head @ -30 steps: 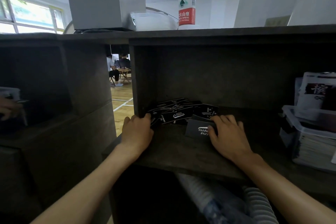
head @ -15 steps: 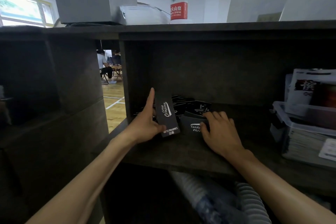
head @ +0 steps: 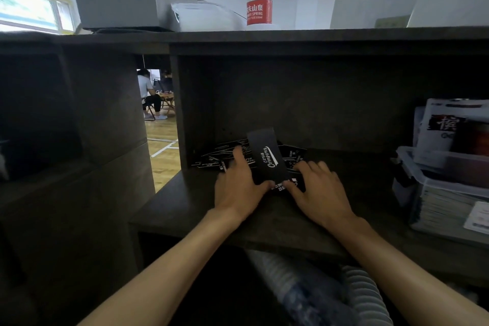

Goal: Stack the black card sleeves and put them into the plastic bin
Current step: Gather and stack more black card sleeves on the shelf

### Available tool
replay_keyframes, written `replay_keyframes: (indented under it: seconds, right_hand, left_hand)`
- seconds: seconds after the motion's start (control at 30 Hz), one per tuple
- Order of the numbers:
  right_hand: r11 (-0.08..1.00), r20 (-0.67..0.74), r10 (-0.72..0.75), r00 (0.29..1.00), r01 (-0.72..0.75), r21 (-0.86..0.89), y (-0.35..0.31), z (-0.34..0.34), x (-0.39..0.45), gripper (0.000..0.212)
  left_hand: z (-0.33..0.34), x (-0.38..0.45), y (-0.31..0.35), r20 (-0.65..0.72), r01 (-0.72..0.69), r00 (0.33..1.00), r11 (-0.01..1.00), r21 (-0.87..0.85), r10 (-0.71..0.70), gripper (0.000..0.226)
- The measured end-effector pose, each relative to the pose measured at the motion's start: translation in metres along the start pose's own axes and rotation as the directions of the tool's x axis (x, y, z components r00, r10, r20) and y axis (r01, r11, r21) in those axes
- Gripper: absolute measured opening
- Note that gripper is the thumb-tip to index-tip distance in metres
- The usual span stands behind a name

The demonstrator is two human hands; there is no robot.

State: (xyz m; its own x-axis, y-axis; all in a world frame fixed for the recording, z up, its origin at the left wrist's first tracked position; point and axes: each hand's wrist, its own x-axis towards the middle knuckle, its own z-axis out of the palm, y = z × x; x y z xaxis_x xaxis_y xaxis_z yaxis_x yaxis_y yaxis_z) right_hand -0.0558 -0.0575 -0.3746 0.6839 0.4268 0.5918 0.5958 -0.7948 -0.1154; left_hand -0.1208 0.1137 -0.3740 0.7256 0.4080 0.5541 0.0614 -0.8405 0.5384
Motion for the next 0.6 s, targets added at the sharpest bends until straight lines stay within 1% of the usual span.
replay_keyframes:
  seconds: [0.03, 0.07, 0.1, 0.13, 0.17, 0.2, 0.3, 0.33, 0.4, 0.43, 0.47, 0.53, 0.6]
  right_hand:
    - [1.0, -0.011, -0.006, 1.0, 0.006, 0.01, 0.0, 0.0, 0.0, 0.043]
    - [1.0, -0.019, -0.015, 1.0, 0.016, 0.019, -0.001, 0.0, 0.0, 0.041]
    - [0.999, -0.023, -0.026, 0.999, 0.027, 0.027, -0.001, 0.0, 0.001, 0.039]
    - [0.999, -0.023, -0.035, 0.999, 0.036, 0.036, -0.002, -0.001, 0.001, 0.038]
    - [0.998, -0.023, -0.042, 0.999, 0.044, 0.05, -0.003, -0.002, 0.001, 0.037]
    - [0.997, -0.027, -0.045, 0.999, 0.046, 0.065, -0.003, -0.003, 0.001, 0.036]
    - [0.996, -0.028, -0.038, 0.999, 0.041, 0.084, -0.003, -0.005, 0.0, 0.031]
    - [0.996, -0.019, -0.038, 0.999, 0.039, 0.075, -0.003, -0.005, -0.001, 0.031]
    - [0.998, 0.005, -0.041, 0.999, 0.041, 0.049, -0.003, -0.004, -0.001, 0.036]
    - [0.998, 0.017, -0.039, 0.999, 0.039, 0.04, -0.004, -0.004, -0.001, 0.038]
    - [0.999, 0.028, -0.034, 0.999, 0.033, 0.034, -0.004, -0.005, 0.0, 0.039]
    - [0.999, 0.043, -0.028, 0.999, 0.027, 0.03, -0.004, -0.007, 0.002, 0.042]
    - [0.999, 0.04, -0.037, 0.999, 0.036, 0.022, -0.004, -0.008, 0.003, 0.044]
  left_hand:
    - [-0.002, 0.001, 0.0, -0.086, -0.052, 0.995, 0.997, 0.06, 0.058, 0.113]
    - [-0.005, 0.005, -0.001, -0.16, -0.138, 0.974, 0.982, 0.129, 0.158, 0.117]
    - [-0.008, 0.009, -0.001, -0.187, -0.245, 0.941, 0.949, 0.198, 0.282, 0.117]
    - [-0.011, 0.014, 0.001, -0.162, -0.34, 0.908, 0.905, 0.255, 0.386, 0.115]
    - [-0.013, 0.017, 0.002, -0.116, -0.391, 0.893, 0.878, 0.275, 0.434, 0.111]
    - [-0.014, 0.019, 0.003, -0.077, -0.385, 0.905, 0.884, 0.264, 0.418, 0.108]
    - [-0.016, 0.016, 0.0, -0.052, -0.209, 0.974, 0.96, 0.186, 0.222, 0.098]
    - [-0.015, 0.011, -0.003, -0.001, -0.185, 0.982, 0.968, 0.172, 0.188, 0.093]
    - [-0.008, 0.0, -0.01, 0.162, -0.209, 0.969, 0.969, 0.133, 0.187, 0.078]
    - [-0.006, -0.003, -0.011, 0.218, -0.222, 0.957, 0.968, 0.117, 0.194, 0.073]
    - [-0.005, -0.006, -0.01, 0.245, -0.228, 0.949, 0.968, 0.108, 0.196, 0.071]
    - [-0.005, -0.004, -0.006, 0.255, -0.237, 0.944, 0.969, 0.076, 0.211, 0.071]
    - [-0.005, -0.004, 0.0, 0.277, -0.288, 0.923, 0.957, 0.04, 0.267, 0.072]
